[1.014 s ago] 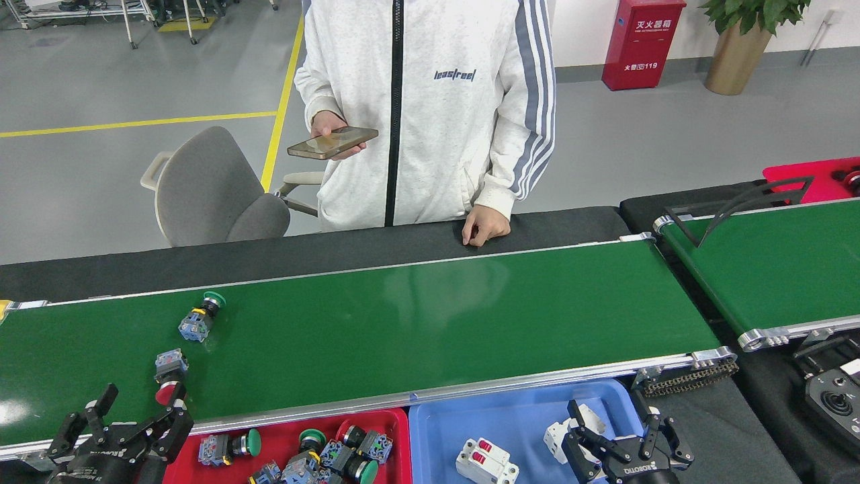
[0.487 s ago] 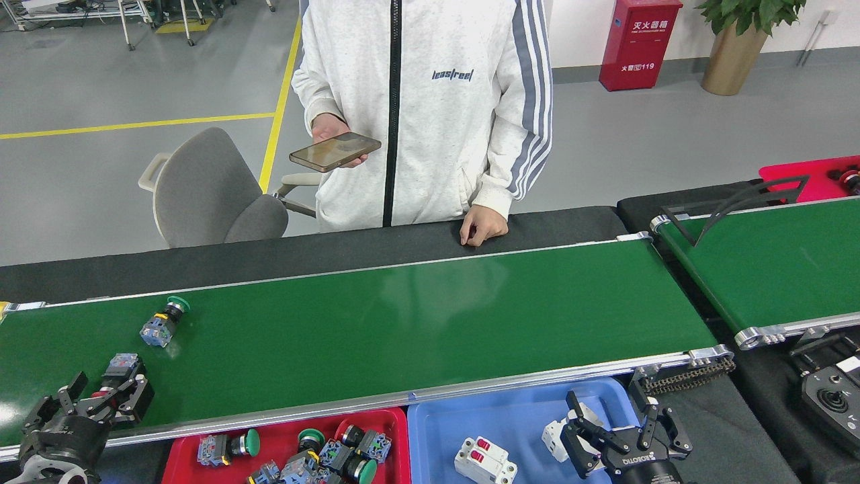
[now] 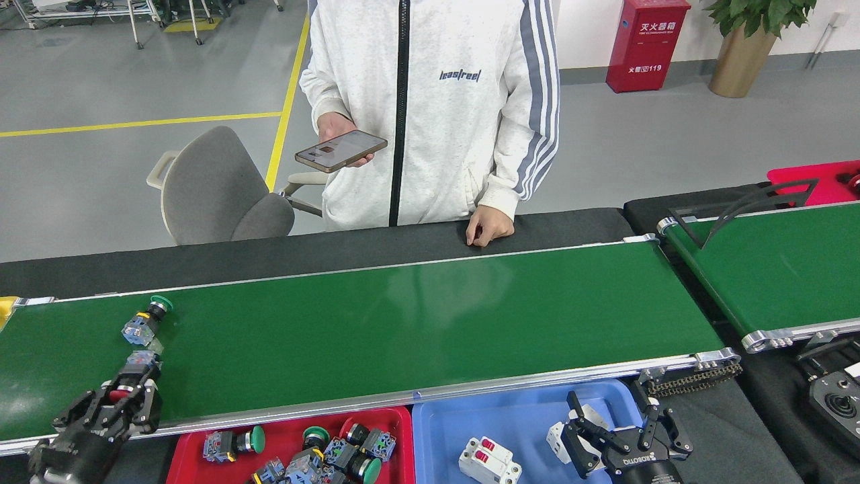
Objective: Pick switch part from conveyor to tray
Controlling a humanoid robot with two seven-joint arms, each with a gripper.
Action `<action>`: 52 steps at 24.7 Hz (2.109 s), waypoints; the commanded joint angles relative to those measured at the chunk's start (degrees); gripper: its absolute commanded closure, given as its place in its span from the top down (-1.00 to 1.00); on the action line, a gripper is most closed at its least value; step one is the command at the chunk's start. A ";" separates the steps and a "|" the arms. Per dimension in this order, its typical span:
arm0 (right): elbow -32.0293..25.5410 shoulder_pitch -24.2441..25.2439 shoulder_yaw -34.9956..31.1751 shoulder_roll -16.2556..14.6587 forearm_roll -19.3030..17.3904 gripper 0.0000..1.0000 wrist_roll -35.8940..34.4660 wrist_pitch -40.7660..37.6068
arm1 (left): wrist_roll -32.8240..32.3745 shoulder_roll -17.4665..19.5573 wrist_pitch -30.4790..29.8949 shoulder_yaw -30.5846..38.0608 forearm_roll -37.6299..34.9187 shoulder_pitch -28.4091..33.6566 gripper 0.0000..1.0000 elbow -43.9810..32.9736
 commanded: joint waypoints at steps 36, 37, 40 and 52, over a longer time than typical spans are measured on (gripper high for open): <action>-1.33 0.13 -4.64 0.05 -0.17 1.00 -0.05 0.34 | 0.48 -4.43 15.68 1.96 1.34 6.03 0.99 -10.61; -1.60 0.13 -4.73 0.14 -0.17 1.00 -0.05 0.43 | 0.48 -4.43 15.68 2.14 1.43 6.03 0.99 -10.61; -2.04 0.22 -6.40 0.32 -0.17 1.00 -0.13 0.43 | 0.48 -4.08 15.68 2.93 1.34 5.86 0.99 -10.61; -2.04 0.04 -6.92 0.40 -0.26 1.00 -0.13 0.25 | 0.48 -3.20 15.94 10.75 1.43 2.96 0.99 -10.70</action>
